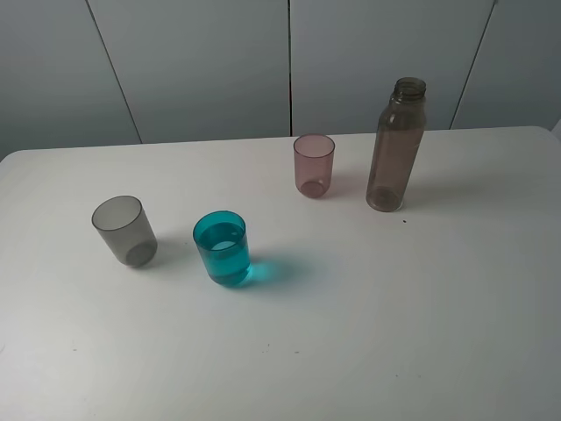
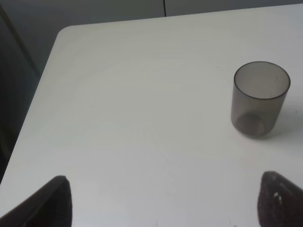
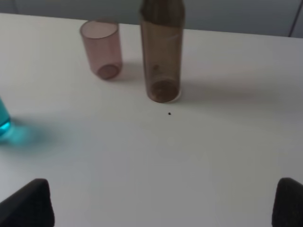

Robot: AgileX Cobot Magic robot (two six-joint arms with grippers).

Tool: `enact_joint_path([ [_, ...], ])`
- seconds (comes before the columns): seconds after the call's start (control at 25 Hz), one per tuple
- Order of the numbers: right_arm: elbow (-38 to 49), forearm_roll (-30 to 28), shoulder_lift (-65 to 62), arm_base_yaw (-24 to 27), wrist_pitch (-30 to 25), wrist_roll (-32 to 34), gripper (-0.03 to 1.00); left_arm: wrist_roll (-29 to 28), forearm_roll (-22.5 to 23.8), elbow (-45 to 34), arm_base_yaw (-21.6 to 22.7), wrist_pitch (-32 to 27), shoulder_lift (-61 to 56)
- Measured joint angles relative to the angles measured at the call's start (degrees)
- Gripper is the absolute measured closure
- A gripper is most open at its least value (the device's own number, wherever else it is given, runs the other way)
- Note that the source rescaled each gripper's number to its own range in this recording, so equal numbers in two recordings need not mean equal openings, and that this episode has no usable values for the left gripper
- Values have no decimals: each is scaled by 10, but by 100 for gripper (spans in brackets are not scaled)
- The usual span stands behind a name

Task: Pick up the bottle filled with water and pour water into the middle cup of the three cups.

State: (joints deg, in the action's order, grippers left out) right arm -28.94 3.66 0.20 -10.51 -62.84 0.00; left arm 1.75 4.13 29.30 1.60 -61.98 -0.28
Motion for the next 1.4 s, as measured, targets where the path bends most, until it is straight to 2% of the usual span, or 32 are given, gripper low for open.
enact_joint_path([
  [0.16,0,4,0,101,0,-8,-3,0,0,0,0,0,0],
  [0.24,0,8,0,127,0,-11,-3,0,0,0,0,0,0],
  [0.64,0,16,0,94,0,-11,-3,0,0,0,0,0,0],
  [1.4,0,16,0,94,0,-11,-3,0,0,0,0,0,0],
])
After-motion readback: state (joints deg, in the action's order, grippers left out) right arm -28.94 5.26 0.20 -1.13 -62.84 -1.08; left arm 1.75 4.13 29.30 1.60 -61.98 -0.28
